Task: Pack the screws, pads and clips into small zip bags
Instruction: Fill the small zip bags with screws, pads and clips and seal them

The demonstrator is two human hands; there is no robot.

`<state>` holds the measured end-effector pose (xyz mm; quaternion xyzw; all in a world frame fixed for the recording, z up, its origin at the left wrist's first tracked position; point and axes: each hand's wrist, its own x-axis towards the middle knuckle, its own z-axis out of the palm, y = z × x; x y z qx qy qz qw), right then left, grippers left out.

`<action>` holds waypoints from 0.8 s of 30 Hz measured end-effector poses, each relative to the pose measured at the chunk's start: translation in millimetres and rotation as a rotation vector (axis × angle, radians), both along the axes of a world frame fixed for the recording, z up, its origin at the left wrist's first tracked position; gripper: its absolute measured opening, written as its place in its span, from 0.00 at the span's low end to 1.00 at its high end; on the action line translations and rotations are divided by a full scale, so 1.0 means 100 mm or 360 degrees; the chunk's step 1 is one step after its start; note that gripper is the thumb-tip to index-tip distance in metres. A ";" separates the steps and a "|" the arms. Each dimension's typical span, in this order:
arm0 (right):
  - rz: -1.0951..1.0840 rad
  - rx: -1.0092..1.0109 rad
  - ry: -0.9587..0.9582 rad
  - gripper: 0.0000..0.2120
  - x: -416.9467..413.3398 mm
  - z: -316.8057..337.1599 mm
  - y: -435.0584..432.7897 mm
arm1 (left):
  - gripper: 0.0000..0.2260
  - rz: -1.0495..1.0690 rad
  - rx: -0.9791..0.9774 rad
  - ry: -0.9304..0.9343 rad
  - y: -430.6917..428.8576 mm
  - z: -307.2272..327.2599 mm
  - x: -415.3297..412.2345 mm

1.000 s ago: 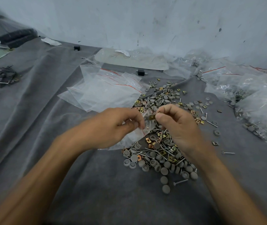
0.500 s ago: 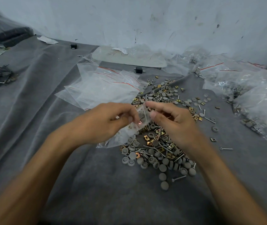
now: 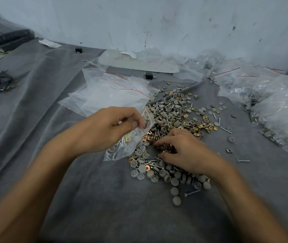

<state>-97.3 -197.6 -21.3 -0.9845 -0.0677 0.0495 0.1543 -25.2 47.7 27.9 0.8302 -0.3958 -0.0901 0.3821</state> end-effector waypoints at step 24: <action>-0.0258 0.0930 -0.0400 0.05 -0.09 0.09 -0.12 | 0.09 0.0001 0.0042 0.0037 -0.04 0.03 -0.06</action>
